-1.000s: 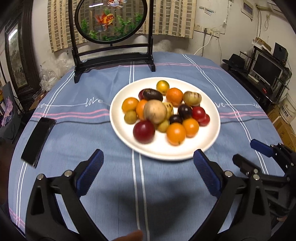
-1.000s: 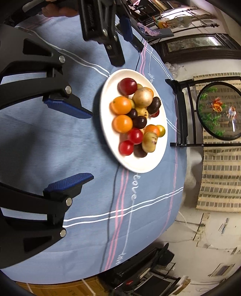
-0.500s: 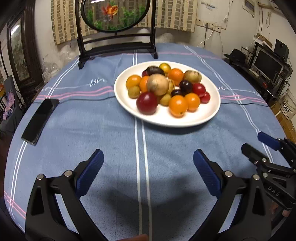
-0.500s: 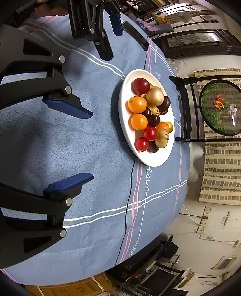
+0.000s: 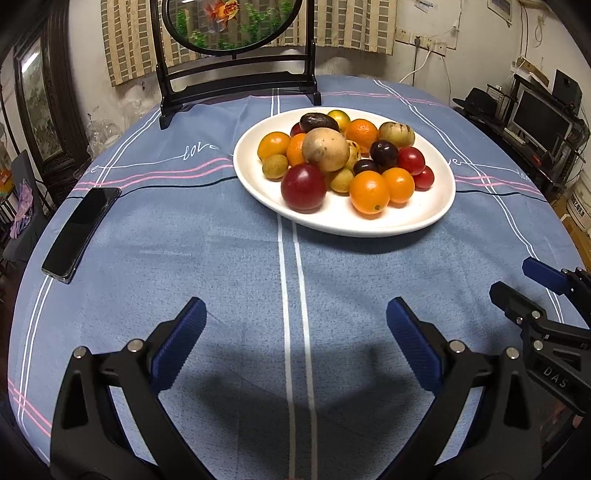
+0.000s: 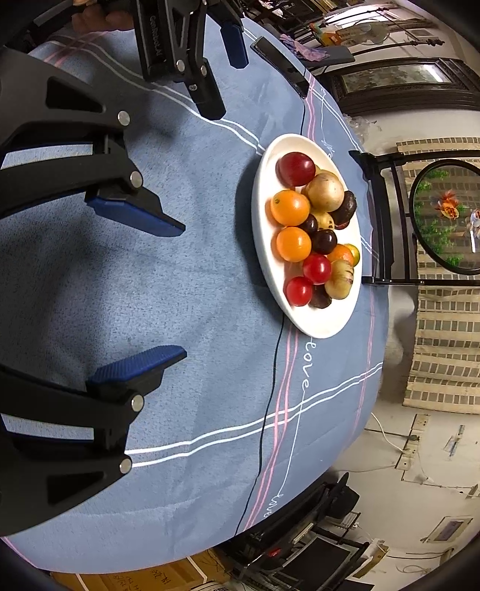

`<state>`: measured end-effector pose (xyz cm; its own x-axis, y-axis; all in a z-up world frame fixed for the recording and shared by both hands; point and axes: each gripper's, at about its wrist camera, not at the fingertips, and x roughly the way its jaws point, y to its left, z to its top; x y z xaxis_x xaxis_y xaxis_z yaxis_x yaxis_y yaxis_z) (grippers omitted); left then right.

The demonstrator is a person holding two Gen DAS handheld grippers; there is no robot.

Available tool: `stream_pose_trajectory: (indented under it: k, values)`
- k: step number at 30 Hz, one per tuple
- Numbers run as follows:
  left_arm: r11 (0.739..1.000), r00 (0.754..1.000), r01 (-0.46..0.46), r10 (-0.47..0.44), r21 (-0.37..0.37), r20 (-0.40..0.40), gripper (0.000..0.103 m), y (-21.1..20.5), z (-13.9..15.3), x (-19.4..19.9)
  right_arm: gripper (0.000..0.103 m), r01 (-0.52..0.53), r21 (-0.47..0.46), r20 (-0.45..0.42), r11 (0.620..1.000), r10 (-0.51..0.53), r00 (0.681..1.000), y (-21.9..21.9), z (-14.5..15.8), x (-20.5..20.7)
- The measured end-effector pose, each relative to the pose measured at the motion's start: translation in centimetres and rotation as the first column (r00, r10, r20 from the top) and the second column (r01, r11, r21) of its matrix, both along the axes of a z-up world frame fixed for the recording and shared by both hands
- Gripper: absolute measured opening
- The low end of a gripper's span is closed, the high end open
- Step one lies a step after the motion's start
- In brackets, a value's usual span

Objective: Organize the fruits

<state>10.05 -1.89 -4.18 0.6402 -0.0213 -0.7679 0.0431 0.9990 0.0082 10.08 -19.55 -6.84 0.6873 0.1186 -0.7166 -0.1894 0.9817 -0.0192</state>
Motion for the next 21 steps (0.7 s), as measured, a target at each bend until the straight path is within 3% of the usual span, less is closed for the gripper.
stream_pose_trajectory:
  k: [21]
  values:
    - [1.000, 1.000, -0.005, 0.005, -0.013, -0.012, 0.100, 0.21, -0.16, -0.12, 0.062, 0.008, -0.002, -0.015, 1.000, -0.008, 1.000, -0.41, -0.51, 0.01]
